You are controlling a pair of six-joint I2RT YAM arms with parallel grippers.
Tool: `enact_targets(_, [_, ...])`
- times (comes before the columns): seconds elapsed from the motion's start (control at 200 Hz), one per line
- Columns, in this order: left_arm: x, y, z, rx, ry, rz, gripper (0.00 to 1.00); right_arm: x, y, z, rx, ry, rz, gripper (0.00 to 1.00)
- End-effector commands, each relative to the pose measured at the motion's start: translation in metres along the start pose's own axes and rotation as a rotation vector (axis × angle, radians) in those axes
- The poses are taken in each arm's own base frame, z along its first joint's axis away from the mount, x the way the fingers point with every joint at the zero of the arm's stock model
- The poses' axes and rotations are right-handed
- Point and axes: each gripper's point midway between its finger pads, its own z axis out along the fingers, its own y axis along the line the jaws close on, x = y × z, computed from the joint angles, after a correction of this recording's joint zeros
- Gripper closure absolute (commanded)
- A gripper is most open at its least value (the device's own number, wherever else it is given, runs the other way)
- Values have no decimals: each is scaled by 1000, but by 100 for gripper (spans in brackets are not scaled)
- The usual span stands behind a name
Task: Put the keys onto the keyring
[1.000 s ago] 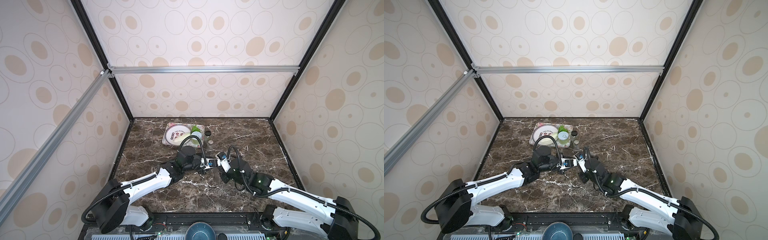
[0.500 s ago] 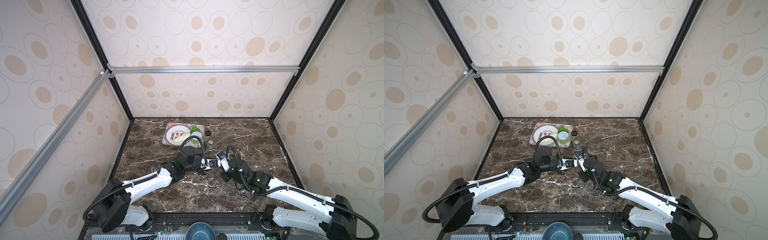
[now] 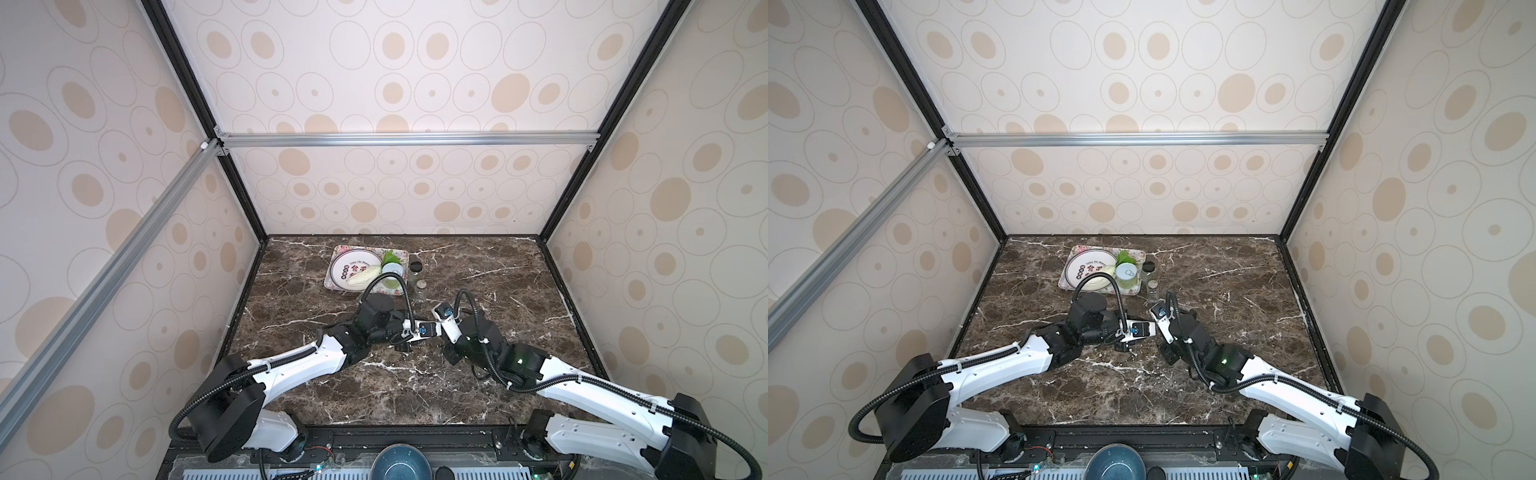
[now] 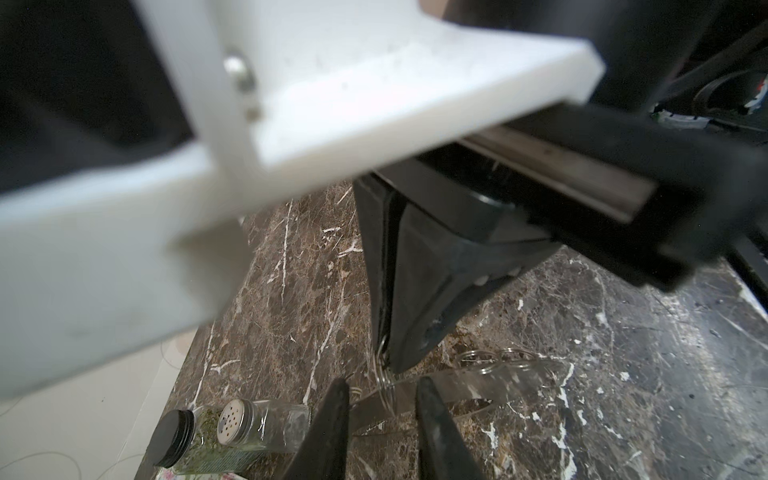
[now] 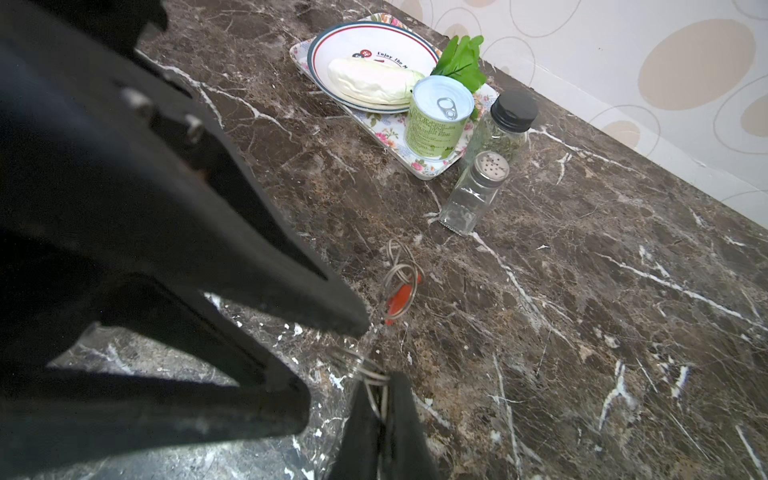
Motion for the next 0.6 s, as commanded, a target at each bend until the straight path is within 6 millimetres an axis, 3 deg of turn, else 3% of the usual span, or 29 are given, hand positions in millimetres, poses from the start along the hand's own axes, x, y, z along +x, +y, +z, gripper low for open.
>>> enact_targets(0.0, [-20,8,-2,-11,-54,45,72,-10,-2,-3,-23,-51,56,100])
enact_targets(0.595, [-21,7,-2,-5,-59,41,72,-14,0,-13,-76,-114,76,100])
